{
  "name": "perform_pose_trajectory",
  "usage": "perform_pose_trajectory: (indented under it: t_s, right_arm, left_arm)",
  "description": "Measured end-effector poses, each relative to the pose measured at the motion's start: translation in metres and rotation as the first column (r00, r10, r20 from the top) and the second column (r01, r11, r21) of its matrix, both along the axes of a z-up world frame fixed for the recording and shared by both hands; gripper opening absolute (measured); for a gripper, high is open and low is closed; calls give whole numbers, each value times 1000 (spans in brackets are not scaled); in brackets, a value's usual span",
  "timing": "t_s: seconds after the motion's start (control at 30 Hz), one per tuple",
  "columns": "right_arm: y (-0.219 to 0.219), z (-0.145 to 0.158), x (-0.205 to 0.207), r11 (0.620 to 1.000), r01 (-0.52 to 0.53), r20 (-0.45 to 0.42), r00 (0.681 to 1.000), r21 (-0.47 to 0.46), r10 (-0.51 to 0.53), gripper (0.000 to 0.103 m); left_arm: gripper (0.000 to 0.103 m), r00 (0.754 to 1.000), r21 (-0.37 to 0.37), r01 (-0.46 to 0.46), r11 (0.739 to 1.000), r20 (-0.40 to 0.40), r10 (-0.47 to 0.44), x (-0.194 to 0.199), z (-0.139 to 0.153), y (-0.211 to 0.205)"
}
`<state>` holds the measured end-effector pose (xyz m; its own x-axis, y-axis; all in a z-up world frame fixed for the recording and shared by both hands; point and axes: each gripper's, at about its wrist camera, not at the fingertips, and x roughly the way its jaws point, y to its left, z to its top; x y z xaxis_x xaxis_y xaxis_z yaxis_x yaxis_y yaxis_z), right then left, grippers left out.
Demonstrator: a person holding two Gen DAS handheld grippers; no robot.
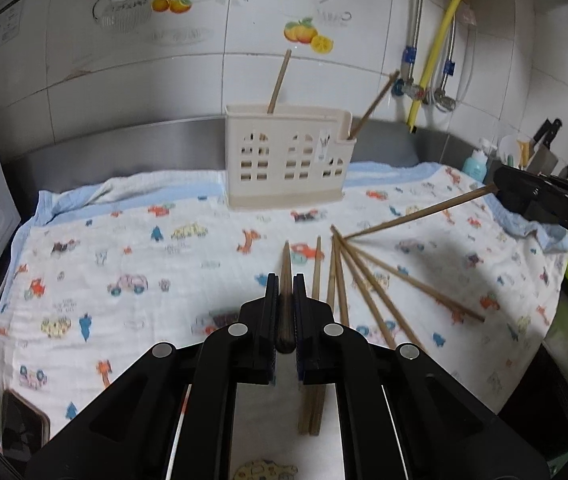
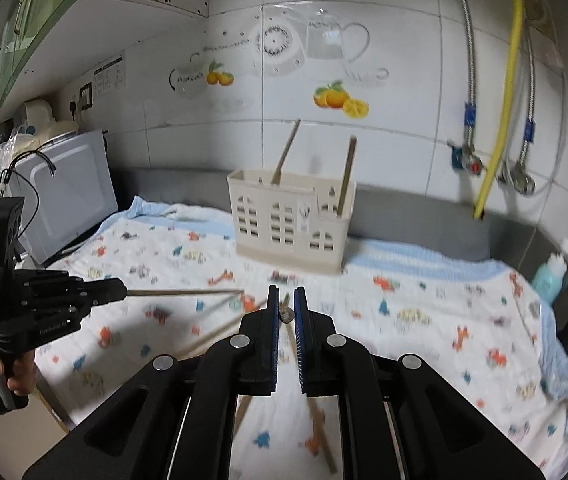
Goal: Organize utensils
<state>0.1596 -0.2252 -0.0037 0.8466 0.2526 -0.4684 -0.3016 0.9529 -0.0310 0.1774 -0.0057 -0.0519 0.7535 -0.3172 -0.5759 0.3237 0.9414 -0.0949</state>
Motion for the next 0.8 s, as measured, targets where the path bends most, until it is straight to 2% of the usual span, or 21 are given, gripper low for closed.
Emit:
perform_pose_trajectory:
  t_s: [0.27, 0.47, 0.6, 0.8]
  right_arm:
    - [12, 40, 31, 999, -41, 11, 999, -35, 41, 7]
    - [11, 76, 50, 998, -60, 36, 998, -20, 60, 7]
    - [15, 98, 65, 998, -47, 70, 996, -47, 50, 7]
    - [18, 127, 90, 999, -34, 128, 991, -31, 37, 7]
  left_arm:
    - [6, 998, 8, 12, 1000, 56, -13, 20, 28, -6]
    - [5, 995, 49, 29, 998, 91, -33, 39, 49, -15]
    - [5, 994, 56, 36, 998, 101, -42, 53, 62, -19]
    - [5, 989, 59, 38, 998, 139, -46, 72, 87, -24]
